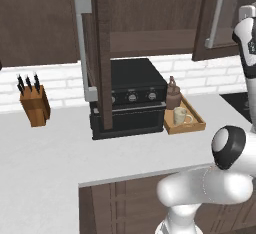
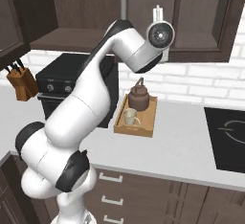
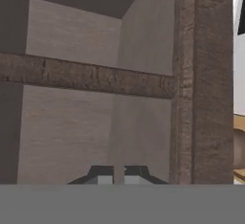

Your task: Pick the kettle from the counter and place it on the tray. Then pick the mug from the cabinet and place it on the tray. Then close the cabinet doors.

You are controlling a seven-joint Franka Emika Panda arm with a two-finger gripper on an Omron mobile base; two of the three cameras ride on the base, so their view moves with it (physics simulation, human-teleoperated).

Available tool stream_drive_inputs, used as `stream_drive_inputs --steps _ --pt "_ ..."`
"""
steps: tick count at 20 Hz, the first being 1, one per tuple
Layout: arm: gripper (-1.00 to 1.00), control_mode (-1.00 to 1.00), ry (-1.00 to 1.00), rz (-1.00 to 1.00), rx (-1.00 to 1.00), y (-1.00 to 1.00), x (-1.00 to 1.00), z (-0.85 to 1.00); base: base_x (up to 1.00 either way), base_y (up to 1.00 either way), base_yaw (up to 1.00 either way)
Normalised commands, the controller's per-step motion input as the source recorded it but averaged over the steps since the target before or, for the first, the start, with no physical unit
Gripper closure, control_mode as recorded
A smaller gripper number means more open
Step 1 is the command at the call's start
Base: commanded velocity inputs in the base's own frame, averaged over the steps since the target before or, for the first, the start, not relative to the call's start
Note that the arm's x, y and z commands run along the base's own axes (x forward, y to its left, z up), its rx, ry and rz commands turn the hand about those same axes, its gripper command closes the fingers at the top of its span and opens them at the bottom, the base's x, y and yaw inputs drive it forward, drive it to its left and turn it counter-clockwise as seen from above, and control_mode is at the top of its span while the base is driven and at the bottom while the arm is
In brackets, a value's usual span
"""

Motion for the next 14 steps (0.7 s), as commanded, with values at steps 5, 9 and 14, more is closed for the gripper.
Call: stream_drive_inputs --steps 5,9,14 --pt "1.00 -1.00 0.00 -0.07 0.02 0.05 0.94 -0.31 0.00 0.00 0.00" --pt "1.00 -1.00 0.00 -0.02 0.04 0.00 0.96 -0.22 0.00 0.00 0.00" --pt "1.00 -1.00 0.00 0.00 0.04 0.00 0.92 -0.25 0.00 0.00 0.00"
